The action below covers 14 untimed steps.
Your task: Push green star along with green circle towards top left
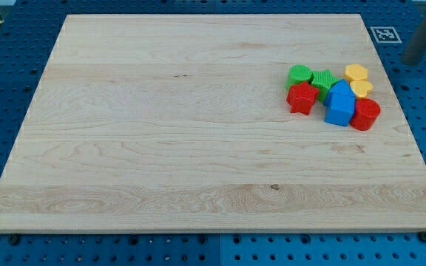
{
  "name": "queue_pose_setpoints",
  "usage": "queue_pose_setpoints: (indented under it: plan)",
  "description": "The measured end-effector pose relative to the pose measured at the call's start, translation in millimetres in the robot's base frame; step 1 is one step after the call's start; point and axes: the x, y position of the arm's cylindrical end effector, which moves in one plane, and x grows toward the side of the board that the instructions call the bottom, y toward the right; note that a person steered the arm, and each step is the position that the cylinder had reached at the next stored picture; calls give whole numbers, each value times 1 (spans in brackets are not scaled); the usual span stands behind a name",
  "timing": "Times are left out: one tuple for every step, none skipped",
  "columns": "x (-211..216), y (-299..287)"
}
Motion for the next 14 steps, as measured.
queue_pose_setpoints:
  plan:
    - [44, -6]
    - [54, -53]
    - [54, -124]
    - [54, -183]
    - [53, -207]
    - [29, -211]
    - [15, -211]
    - [3, -198]
    - [3, -133]
    - [2, -95]
    - [2, -129]
    - [2, -201]
    - [2, -246]
    - [1, -212]
